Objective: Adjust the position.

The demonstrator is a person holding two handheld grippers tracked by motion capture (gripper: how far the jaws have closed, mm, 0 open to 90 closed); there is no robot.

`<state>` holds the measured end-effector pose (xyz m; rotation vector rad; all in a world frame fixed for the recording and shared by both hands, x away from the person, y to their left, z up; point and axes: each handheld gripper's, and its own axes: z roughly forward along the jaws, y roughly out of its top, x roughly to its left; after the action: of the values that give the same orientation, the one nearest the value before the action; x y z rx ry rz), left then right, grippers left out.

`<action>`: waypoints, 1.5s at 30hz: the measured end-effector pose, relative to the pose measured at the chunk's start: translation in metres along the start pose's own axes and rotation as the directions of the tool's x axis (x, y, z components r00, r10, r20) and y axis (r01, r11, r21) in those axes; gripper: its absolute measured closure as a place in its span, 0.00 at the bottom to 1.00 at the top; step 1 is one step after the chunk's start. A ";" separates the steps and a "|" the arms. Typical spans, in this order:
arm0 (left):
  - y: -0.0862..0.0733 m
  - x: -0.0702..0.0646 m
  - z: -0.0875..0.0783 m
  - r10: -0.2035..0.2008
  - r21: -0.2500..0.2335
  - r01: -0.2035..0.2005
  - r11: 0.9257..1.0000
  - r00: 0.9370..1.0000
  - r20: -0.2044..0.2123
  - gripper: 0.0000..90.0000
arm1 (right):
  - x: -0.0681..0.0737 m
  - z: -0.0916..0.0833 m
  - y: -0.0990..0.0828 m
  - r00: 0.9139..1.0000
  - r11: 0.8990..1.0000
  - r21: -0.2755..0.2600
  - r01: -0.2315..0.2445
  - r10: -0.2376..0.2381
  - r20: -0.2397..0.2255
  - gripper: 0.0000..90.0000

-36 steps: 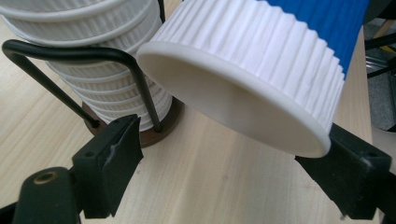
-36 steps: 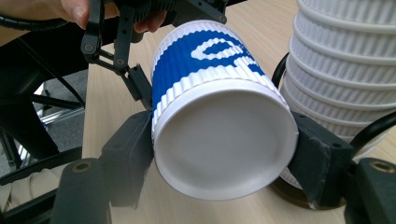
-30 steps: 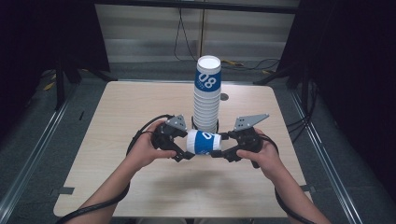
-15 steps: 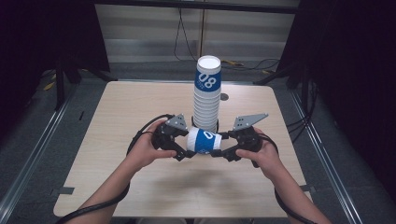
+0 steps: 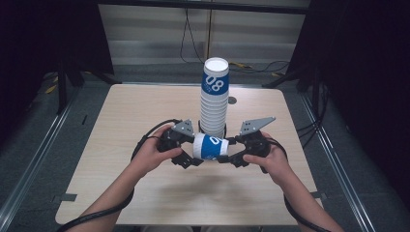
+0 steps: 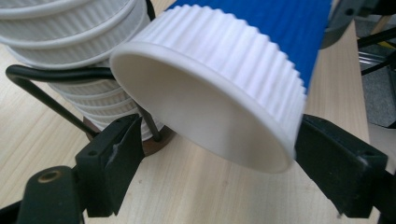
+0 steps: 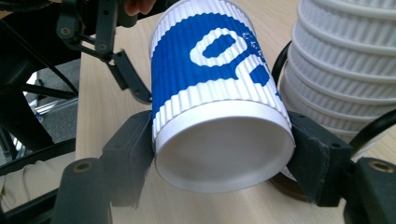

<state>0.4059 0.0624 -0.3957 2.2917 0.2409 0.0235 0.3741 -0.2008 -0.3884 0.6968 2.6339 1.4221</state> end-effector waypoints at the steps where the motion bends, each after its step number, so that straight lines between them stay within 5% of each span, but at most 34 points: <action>1: 0.000 0.001 -0.001 0.010 0.006 -0.010 1.000 1.000 -0.010 0.18 | 0.000 -0.001 0.000 1.000 1.000 -0.003 -0.005 0.004 -0.001 0.32; 8: 0.002 0.001 -0.003 0.011 -0.024 -0.012 1.000 0.999 -0.048 0.17 | -0.001 -0.004 0.001 1.000 1.000 -0.013 -0.009 0.009 -0.002 0.32; 20: 0.007 -0.002 -0.001 0.101 -0.004 -0.101 0.995 0.993 -0.061 0.16 | 0.000 -0.002 0.001 1.000 1.000 0.001 -0.002 0.002 -0.013 0.32; 26: 0.007 -0.001 -0.004 0.074 -0.009 -0.075 0.997 0.996 -0.056 0.15 | 0.000 -0.002 0.002 1.000 1.000 0.003 0.001 -0.001 -0.017 0.32; 45: 0.006 -0.001 -0.006 0.110 0.012 -0.109 0.994 0.993 -0.053 0.09 | 0.000 -0.001 0.004 1.000 1.000 0.016 0.001 0.000 -0.009 0.32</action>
<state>0.4054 0.0621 -0.3871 2.3127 0.1428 0.1409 0.3752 -0.1996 -0.3853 0.6930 2.6544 1.4090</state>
